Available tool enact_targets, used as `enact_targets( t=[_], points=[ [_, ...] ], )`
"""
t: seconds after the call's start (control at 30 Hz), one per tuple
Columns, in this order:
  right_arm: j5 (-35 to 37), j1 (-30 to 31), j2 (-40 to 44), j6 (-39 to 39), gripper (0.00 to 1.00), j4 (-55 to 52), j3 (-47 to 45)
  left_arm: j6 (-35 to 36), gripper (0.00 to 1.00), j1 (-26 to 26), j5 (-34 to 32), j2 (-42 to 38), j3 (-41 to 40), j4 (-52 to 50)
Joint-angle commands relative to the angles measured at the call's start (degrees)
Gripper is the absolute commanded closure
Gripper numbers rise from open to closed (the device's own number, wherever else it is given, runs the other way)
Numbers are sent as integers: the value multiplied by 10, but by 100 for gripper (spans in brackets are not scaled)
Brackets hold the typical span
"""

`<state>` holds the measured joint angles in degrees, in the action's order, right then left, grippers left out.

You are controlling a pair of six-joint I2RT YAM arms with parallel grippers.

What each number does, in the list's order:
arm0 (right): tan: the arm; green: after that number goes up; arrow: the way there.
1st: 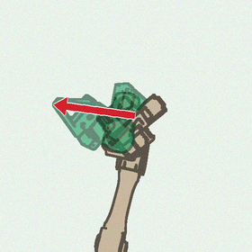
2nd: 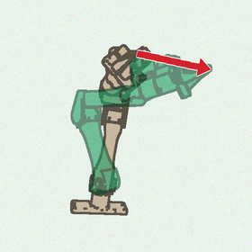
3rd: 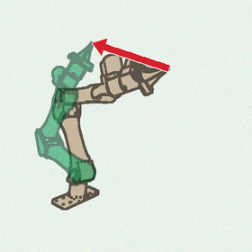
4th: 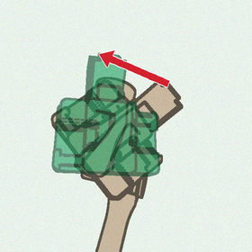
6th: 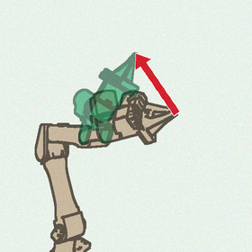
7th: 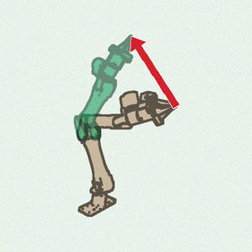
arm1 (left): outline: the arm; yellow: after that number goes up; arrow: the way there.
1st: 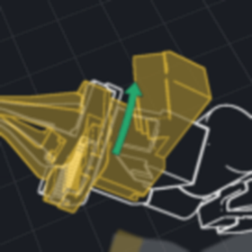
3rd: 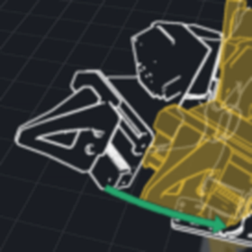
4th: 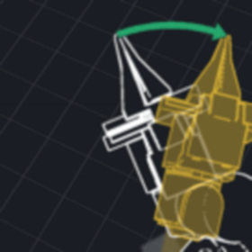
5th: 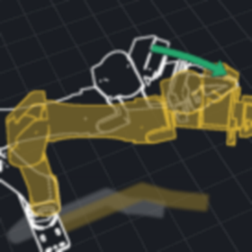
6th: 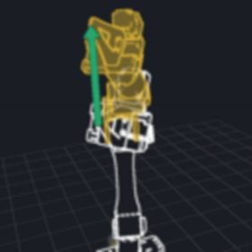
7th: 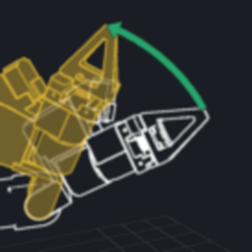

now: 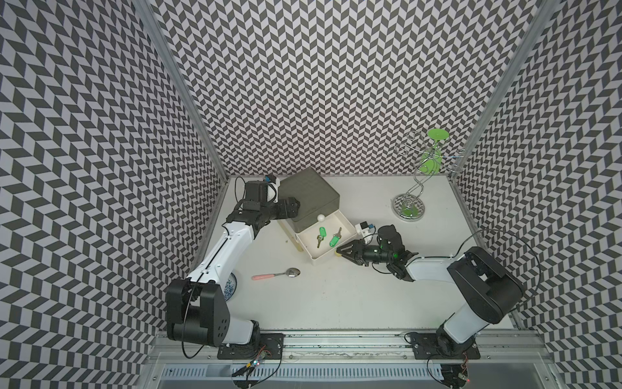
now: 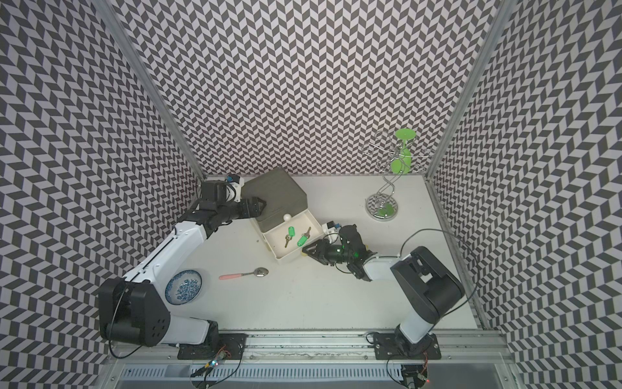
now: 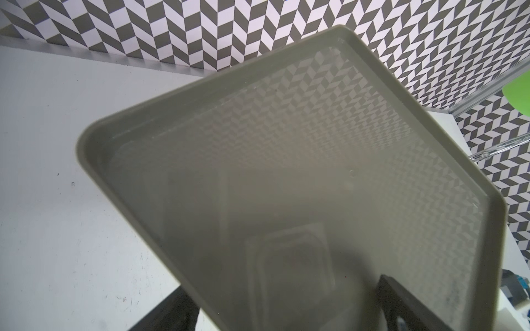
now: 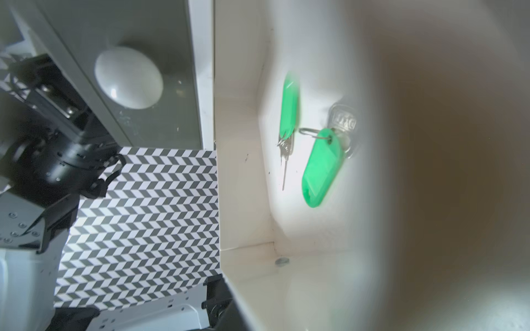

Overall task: Take the keys out of the drawer
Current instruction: Open the drawer in the storage box.

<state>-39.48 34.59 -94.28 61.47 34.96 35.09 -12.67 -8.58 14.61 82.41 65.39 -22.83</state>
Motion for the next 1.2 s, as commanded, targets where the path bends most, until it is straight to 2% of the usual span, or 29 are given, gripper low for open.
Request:
enact_targets(
  t=[0.0,0.37,0.47,0.57,0.7,0.83,0.97,1.17],
  points=[
    [-7,6,1,-17,54,-42,5,40,2,-6,-31,51,-32,-100],
    [8,-10,67,-80,49,-166,11,39,2,-6,-27,51,-34,-98],
    [-5,-9,61,-92,49,-182,27,39,2,-6,-26,53,-32,-98],
    [12,-9,91,-120,49,-245,54,39,2,-6,-25,53,-29,-100],
    [56,-7,127,-185,49,-385,136,39,2,-6,-24,51,-27,-100],
    [86,-6,96,-248,49,-495,238,38,2,-6,-22,54,-25,-101],
    [138,-5,56,-306,49,-562,319,39,2,-6,-22,53,-23,-102],
    [164,-5,-25,-351,49,-618,424,39,2,-6,-22,50,-26,-100]
  ],
)
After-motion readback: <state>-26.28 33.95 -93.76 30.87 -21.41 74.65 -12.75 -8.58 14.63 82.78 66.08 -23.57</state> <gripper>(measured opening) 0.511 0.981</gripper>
